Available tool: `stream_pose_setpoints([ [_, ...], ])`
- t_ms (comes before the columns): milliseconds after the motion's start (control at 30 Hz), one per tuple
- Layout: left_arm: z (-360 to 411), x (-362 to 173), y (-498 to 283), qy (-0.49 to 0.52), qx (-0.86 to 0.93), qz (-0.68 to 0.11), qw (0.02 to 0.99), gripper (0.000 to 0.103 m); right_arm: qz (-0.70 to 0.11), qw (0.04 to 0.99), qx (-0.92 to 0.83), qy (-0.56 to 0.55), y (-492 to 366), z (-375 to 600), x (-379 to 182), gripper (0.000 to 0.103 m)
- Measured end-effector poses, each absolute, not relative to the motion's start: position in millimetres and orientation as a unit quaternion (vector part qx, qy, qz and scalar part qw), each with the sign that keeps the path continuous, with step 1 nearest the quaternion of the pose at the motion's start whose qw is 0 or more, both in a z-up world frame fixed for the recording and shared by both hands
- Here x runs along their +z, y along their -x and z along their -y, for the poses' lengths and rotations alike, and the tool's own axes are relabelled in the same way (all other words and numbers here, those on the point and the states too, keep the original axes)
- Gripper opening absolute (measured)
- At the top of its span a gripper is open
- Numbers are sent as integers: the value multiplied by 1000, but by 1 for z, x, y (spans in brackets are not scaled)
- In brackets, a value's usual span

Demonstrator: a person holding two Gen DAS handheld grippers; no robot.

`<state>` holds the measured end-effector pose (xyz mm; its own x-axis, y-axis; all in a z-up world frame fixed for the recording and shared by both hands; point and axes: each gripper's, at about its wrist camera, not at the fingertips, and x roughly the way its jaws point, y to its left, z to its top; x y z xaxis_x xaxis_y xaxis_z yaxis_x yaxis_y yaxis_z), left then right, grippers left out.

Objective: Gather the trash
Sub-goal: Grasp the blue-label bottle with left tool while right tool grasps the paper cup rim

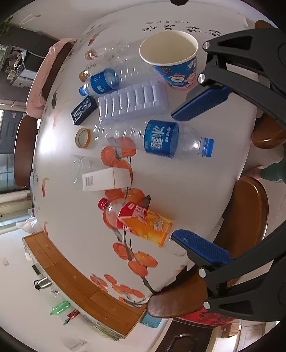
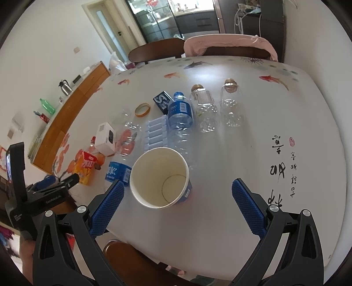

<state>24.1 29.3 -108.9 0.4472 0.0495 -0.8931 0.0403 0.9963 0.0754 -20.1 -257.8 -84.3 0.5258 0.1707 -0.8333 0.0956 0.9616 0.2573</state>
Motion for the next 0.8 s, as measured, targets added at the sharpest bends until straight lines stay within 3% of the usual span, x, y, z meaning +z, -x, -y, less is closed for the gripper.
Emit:
stream_pose_setpoints([
  [733,3,-174,-48,-66,-29,-588,805,96,-538,833,6,-129,-12,260,-136,95],
  [800,5,-181,-52,-68,-32,-595,800,96,-547,827,6,-132,-16,261,-144,85],
])
